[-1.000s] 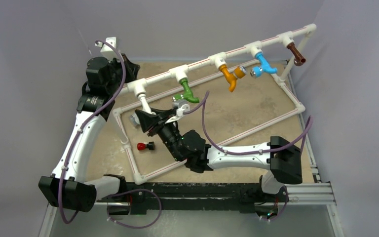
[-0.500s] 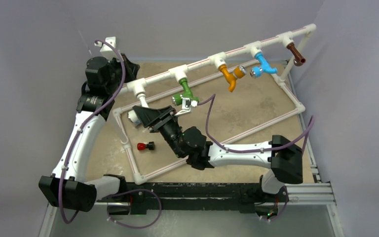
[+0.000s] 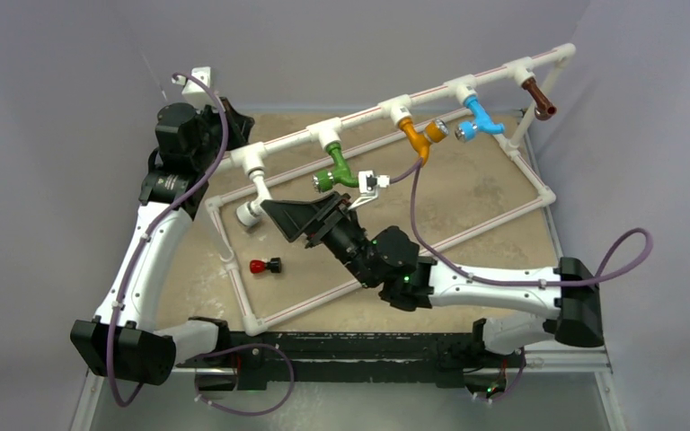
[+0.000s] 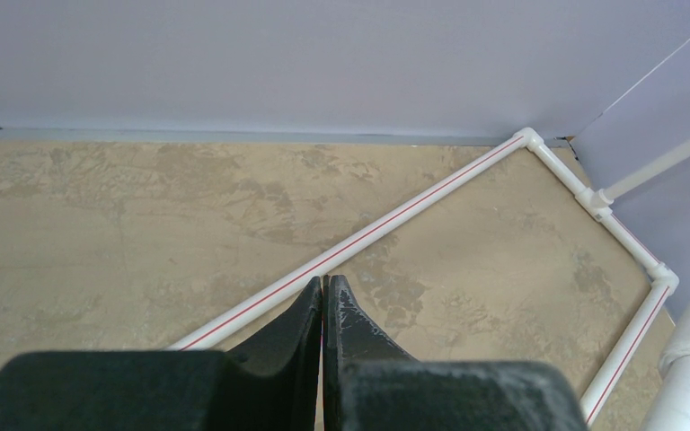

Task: Install the water faucets

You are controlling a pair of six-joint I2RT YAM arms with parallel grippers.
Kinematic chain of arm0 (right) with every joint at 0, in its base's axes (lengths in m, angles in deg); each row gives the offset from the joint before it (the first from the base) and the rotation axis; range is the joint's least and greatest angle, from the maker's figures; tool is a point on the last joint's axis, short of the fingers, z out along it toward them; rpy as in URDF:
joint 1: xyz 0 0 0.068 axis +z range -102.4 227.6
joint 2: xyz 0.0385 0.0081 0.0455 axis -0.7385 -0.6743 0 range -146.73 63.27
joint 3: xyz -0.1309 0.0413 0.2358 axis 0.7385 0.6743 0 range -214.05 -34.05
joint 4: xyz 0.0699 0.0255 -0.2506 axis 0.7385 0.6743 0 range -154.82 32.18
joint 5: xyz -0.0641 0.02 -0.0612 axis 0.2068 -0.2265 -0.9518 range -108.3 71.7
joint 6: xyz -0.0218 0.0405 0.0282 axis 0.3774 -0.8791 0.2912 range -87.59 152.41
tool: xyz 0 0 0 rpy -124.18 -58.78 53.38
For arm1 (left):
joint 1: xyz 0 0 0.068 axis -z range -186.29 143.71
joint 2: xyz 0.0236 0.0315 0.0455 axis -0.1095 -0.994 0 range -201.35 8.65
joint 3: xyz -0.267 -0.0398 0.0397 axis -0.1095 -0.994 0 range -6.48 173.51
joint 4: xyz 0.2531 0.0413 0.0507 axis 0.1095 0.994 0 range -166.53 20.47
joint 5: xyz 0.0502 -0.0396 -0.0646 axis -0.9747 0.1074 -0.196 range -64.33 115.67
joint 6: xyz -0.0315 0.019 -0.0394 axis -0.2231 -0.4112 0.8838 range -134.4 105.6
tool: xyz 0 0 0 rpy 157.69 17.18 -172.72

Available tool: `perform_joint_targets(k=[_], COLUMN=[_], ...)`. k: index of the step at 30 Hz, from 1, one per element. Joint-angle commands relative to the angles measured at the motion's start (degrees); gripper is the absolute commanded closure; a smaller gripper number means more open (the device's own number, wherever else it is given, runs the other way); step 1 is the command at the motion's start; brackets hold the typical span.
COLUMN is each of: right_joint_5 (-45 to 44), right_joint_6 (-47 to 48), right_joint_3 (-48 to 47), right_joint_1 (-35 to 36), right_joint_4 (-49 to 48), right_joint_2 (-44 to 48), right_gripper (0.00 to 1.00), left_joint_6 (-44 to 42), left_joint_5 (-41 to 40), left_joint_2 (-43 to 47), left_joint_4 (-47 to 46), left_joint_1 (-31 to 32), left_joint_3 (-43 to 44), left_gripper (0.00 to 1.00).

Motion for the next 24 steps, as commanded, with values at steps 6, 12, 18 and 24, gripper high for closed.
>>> perform_joint_targets(k=[6,12,18,24], right_joint_5=[5.42,10.54,11.47,10.9], right_joint_6=[26.96,57.59,84.62,110.93], right_joint_3=[-3.32,-14.19,-20.24,-17.87], right_joint_1=[0.02,0.16,2.83,5.56], right_joint_4=[17.3,30.55,41.61,39.58], right_joint_2=[9.69,9.26,6.26,5.78], right_gripper=[0.16,0.19,0.2,0.18], left_joint_6=[0.65,0.66,0.6,0.6], left_joint_5=[2.26,2.26,2.22,2.26], left_joint_2=[-1.89,-1.81,-1.81,-1.89], left_joint_4=[8.27,8.32,8.26,8.29], left_joint_1=[-0.47,-0.47,-0.47,-0.47], left_joint_3=[-3.29,-3.24,-3.29,-3.29], left_gripper=[1.0,1.0,1.0,1.0])
